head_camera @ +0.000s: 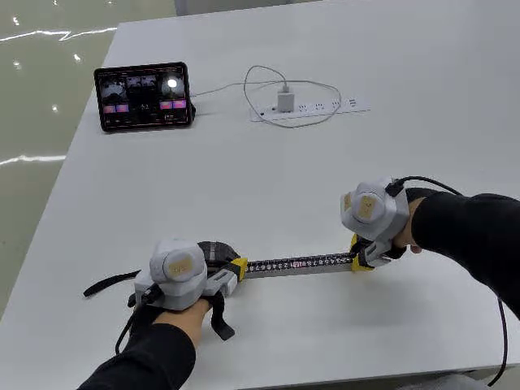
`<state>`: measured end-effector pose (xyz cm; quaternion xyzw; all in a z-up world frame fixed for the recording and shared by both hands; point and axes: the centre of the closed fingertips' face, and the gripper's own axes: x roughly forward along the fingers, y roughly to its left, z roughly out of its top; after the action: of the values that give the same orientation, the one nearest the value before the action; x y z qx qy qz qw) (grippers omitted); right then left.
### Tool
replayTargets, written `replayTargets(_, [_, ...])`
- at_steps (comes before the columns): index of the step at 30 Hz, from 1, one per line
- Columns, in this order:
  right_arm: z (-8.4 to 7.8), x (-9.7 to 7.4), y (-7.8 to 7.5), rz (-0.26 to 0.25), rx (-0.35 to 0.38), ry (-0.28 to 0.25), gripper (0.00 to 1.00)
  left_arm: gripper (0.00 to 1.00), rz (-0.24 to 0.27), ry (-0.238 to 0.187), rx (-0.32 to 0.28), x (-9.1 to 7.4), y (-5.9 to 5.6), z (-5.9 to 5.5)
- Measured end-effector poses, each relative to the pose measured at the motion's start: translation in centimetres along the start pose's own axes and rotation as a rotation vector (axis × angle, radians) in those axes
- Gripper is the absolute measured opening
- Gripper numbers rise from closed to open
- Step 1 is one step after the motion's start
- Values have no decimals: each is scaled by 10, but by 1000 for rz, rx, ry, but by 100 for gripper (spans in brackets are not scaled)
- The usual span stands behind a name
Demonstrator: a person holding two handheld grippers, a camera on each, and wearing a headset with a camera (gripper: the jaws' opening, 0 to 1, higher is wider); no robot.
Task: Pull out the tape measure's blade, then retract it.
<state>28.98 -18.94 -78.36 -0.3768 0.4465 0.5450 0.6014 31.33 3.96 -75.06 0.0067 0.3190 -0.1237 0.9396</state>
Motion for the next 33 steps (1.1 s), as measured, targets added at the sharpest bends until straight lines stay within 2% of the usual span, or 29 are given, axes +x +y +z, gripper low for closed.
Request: replayTargets(33, [8, 2, 1, 4, 6, -6, 10, 60, -3, 0, 0, 0, 0, 0])
